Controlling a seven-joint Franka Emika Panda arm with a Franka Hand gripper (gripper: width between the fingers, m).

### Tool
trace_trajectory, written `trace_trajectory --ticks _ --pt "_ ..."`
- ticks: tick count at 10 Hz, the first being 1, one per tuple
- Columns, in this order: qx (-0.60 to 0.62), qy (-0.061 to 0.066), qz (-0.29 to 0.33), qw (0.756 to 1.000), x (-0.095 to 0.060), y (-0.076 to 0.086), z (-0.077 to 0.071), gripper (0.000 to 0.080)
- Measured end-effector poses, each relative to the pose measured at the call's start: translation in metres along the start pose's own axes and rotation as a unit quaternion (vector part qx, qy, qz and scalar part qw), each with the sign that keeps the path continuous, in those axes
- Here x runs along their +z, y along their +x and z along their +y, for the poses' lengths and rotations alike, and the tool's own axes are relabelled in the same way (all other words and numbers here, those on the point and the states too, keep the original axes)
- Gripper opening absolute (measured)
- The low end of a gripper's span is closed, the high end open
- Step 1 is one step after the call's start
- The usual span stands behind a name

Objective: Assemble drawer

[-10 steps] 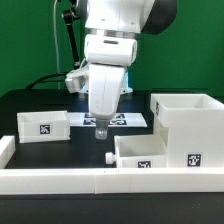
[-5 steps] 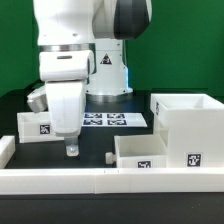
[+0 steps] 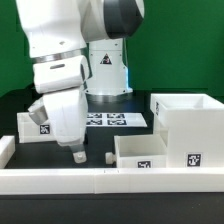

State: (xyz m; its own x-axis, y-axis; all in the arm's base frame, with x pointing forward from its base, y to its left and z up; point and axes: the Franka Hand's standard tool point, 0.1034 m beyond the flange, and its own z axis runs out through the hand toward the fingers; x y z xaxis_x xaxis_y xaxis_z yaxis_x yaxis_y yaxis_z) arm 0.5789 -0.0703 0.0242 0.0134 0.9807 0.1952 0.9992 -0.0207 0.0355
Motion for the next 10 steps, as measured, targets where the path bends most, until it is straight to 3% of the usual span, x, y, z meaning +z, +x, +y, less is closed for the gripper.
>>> trace_trajectory --ticks 5,10 --pt "-0.002 0.002 0.01 1.0 0.011 0.033 0.015 0.0649" --pt "0.0 0.003 0.01 1.0 0.012 0.03 0.014 0.0649"
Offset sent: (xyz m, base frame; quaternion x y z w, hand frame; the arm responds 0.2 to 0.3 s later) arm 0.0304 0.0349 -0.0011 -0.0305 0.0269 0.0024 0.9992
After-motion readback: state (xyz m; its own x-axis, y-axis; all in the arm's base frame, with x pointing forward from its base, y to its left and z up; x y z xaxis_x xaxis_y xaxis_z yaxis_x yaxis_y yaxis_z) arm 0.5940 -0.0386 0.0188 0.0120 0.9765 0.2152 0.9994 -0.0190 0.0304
